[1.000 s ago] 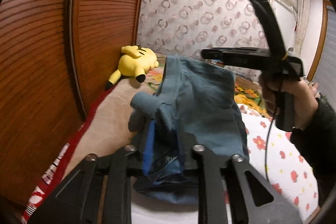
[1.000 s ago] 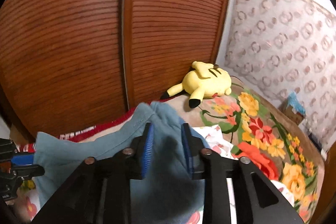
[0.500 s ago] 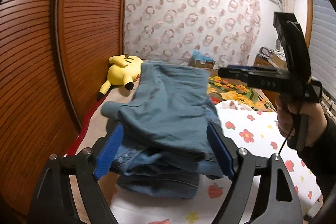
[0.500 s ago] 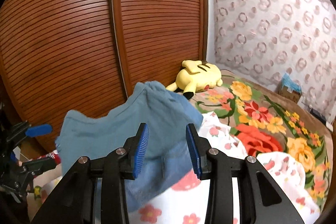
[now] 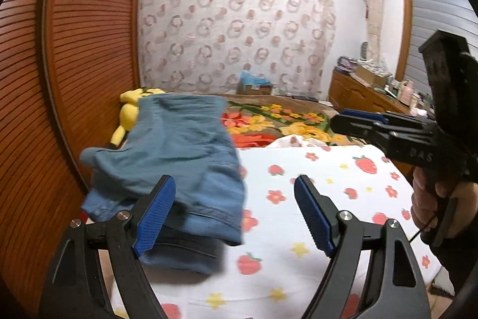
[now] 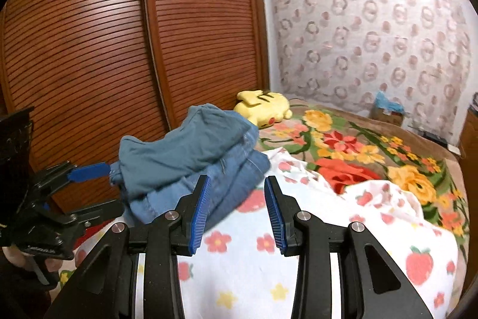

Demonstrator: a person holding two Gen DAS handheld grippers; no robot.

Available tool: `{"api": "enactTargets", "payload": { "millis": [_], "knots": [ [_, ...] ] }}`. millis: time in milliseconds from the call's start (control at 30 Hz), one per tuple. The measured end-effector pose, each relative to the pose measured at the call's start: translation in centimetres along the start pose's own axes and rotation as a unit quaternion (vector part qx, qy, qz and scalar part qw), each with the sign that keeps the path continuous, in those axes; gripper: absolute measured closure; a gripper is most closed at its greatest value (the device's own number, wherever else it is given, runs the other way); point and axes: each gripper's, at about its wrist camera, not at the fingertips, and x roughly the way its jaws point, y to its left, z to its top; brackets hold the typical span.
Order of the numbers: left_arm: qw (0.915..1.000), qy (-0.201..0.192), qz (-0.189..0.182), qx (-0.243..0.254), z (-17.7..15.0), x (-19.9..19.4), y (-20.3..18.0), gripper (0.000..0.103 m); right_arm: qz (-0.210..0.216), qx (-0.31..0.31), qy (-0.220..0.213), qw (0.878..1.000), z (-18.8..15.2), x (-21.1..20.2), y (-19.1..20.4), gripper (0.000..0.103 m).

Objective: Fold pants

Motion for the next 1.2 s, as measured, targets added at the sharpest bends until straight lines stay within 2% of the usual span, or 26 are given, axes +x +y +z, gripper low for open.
{"api": "enactTargets", "payload": {
  "millis": [167,333,433,533,700,967,1200],
  "knots": [
    [0.9995,-0.005,-0.024,0.019,-0.3,-0.8,-3.0,0.02,-0.032,0.016,-0.011,0.999,-2.3,-3.9,0.5,0.064],
    [0.9985,-0.005,-0.039,0.037,-0.8,-1.7,-5.6,0.017,-0.072,0.032,-0.028,0.997,-4.1,-7.3,1.6,0.051],
    [0.9982,-0.013,-0.042,0.041,-0.9,-2.6,-6.7,0.017,-0.087,0.039,-0.035,0.995,-5.1,-9.6,2.5,0.047],
    [0.9976,-0.025,-0.046,0.045,-1.2,-3.8,-7.8,0.017,-0.095,0.042,-0.038,0.994,-5.7,-11.1,3.8,0.046],
    [0.9973,-0.042,-0.022,0.056,-1.4,-5.3,-9.6,0.017,-0.138,0.054,-0.057,0.987,-7.3,-13.9,5.7,0.045],
    [0.9965,-0.046,-0.038,0.058,-1.8,-6.9,-11.3,0.017,-0.186,0.079,-0.07,0.977,-9.5,-16.9,8.1,0.045],
    [0.9965,-0.043,-0.05,0.051,-2.6,-7.5,-11.7,0.017,-0.213,0.095,-0.075,0.97,-9.9,-17.4,10.2,0.045]
  ]
}}
